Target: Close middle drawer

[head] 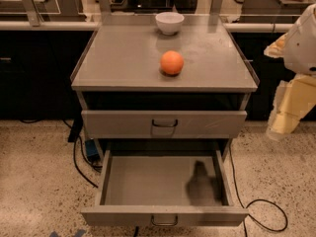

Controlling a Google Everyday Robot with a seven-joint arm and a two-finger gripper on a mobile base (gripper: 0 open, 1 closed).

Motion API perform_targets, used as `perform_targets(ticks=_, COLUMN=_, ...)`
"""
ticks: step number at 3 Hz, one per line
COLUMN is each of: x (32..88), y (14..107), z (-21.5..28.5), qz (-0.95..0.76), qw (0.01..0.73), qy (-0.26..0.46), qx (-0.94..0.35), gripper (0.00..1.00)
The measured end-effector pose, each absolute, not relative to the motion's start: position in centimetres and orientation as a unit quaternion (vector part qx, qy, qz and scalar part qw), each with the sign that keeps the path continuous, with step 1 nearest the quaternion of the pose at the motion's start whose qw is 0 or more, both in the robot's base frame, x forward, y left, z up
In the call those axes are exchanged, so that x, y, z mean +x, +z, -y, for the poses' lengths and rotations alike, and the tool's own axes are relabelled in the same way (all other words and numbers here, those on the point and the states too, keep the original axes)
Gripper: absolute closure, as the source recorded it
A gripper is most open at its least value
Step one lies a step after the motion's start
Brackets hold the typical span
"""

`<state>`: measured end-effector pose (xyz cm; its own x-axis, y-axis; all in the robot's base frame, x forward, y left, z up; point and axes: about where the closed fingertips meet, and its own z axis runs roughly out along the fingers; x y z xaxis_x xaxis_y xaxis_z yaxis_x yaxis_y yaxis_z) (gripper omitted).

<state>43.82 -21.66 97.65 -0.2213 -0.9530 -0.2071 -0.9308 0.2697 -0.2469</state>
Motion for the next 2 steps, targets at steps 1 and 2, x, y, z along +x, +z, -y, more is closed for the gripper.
perform_targets(ticks=1, x=43.8, y=97.8, z=21.5, qz=-0.780, qw=0.164, qy=-0.038, qx=-0.603, gripper=0.00)
perform_targets(ticks=2, x=42.9, y=96.0, z=19.4, qz=-0.786, qw=0.187, qy=-0.024, qx=-0.589, gripper=0.00)
